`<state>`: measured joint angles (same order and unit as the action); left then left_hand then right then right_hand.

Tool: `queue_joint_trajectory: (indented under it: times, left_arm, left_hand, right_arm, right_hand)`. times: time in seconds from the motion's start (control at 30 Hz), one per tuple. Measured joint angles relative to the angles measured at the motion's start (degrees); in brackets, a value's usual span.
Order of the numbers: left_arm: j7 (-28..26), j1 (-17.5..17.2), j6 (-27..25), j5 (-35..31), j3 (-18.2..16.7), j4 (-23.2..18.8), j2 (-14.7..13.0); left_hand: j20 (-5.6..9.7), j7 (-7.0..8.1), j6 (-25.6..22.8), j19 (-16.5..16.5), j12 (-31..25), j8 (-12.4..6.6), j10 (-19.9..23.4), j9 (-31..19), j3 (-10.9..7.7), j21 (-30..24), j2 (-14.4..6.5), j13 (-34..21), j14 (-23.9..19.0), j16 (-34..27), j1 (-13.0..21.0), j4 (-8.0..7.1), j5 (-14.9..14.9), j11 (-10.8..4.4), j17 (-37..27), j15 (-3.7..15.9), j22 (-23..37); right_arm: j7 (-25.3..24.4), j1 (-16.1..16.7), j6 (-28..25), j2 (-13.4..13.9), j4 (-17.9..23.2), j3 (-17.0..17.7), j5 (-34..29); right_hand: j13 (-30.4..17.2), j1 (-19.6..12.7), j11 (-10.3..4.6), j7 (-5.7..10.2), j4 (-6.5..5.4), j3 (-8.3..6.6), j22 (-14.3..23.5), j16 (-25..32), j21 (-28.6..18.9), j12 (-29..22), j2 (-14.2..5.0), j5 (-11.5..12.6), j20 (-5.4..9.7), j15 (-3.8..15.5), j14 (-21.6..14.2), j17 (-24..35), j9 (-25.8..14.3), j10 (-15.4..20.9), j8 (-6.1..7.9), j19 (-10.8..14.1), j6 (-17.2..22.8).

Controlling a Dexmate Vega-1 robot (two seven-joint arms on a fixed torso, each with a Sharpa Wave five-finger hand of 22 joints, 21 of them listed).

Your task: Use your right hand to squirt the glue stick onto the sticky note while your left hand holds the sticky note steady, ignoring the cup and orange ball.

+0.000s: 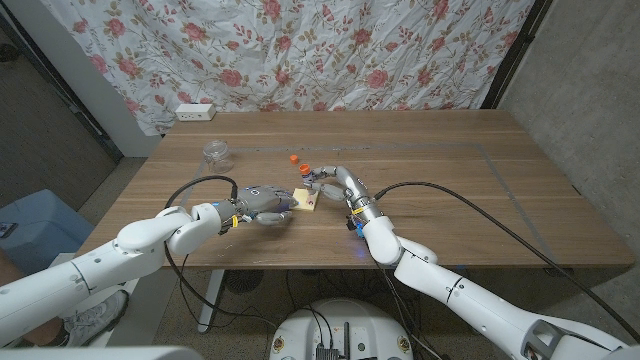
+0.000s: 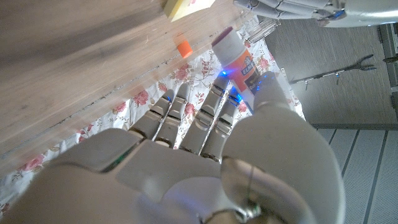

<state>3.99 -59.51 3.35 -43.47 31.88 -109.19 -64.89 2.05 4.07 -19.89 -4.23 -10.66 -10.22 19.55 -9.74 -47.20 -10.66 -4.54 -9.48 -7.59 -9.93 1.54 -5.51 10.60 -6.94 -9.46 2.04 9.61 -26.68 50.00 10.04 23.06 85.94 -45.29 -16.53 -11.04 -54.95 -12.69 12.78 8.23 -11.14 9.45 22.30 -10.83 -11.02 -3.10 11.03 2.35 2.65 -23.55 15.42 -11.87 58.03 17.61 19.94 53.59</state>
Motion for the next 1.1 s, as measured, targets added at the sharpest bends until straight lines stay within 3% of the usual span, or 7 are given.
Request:
queue_joint_trajectory:
  times: [1.1]
  left_arm:
    - [0.94,-0.83,-2.38,-0.27,-0.61,-2.21,-0.27]
  left_hand:
    - [0.11,-0.48,-0.75,-0.72,0.09,0.08,0.61,0.00,0.00,0.00,0.00,0.00,-0.20,0.00,0.00,0.00,0.02,0.17,0.00,0.21,0.00]
  right_arm:
    - [0.42,-0.76,0.16,1.74,2.53,2.97,0.03]
  right_hand:
    - [0.00,0.39,0.00,0.00,-0.16,0.16,0.00,0.00,0.00,0.00,-0.39,-0.02,-0.42,0.00,0.00,0.02,0.51,0.00,0.13,-0.42,-0.01]
